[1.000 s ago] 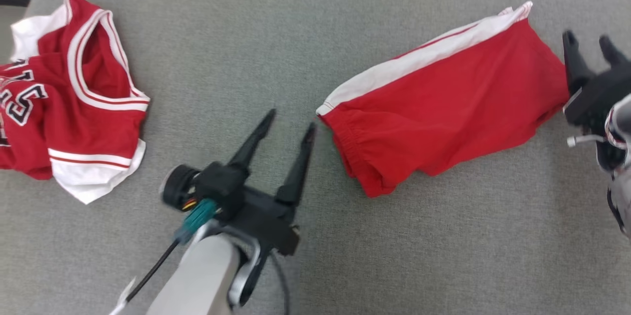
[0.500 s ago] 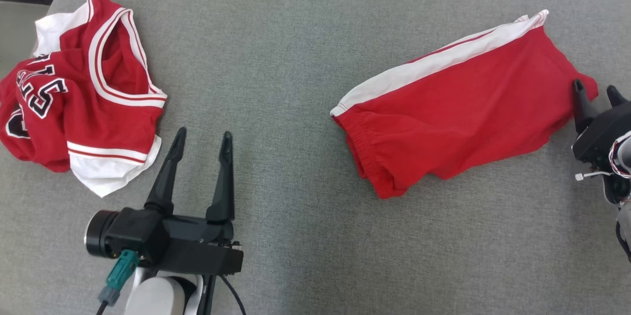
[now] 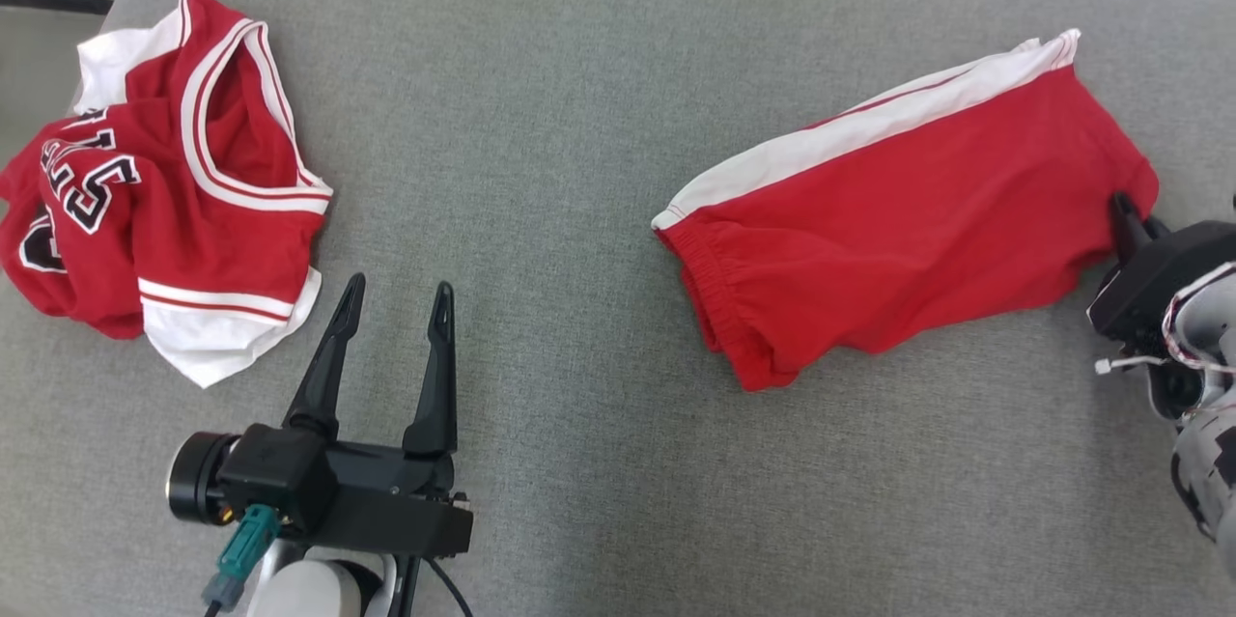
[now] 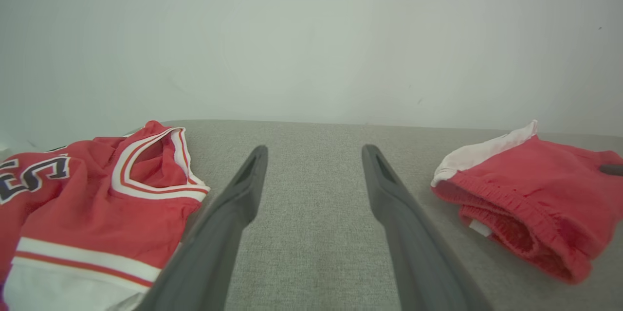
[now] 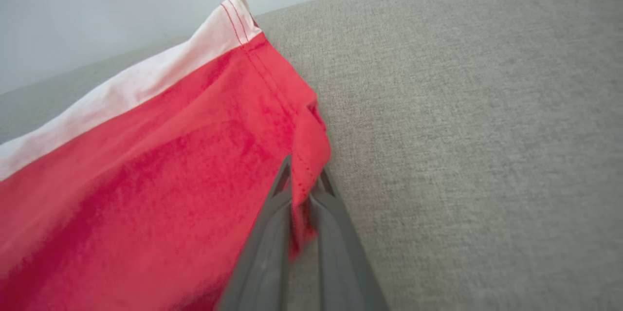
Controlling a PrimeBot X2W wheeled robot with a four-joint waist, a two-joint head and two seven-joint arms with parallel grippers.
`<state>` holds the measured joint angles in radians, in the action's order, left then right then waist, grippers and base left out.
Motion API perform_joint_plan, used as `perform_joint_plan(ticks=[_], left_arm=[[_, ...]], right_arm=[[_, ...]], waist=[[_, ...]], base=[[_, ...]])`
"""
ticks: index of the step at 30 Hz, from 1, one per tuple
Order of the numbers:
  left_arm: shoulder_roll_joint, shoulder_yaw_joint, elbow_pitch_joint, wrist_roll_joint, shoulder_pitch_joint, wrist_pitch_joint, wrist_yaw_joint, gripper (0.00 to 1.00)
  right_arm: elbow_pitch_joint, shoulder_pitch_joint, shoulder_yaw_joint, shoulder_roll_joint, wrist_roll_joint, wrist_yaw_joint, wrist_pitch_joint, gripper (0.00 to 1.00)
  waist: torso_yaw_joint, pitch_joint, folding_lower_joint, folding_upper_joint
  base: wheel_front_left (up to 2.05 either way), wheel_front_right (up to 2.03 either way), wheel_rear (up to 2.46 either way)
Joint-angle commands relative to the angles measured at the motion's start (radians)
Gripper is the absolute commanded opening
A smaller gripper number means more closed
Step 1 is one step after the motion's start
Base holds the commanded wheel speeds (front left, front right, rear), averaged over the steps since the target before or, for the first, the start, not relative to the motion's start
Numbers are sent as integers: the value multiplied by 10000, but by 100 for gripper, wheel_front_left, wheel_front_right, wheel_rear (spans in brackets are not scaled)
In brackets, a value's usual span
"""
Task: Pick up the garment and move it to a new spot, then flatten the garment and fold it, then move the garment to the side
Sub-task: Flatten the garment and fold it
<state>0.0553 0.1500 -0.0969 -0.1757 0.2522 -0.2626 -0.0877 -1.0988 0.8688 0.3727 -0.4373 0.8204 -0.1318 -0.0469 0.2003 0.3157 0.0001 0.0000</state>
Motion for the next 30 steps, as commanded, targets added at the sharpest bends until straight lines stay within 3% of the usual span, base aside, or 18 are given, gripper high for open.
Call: perform_joint_plan(ticks=[1,17,30], left_arm=[[-31,-55,-46,52,-174,-33,-16,100],[-49,-545,-235,184,-1254,-33,-255,100],[-52,-844,-160,297,-1912,-33,-344,100]], right_arm=[[88,-265,57,16,88,23,-115,0],[2292,-3636,99,-644,2060,23,-1043,0],[2368,-5285,-631,-926,2708,23,-1457,0]], waist=[[-93,-151,-1,0],[-1047,-1647,-1,0],[-1481,-2318,-1,0]], base=[[0,0,0],[0,0,0],[0,0,0]])
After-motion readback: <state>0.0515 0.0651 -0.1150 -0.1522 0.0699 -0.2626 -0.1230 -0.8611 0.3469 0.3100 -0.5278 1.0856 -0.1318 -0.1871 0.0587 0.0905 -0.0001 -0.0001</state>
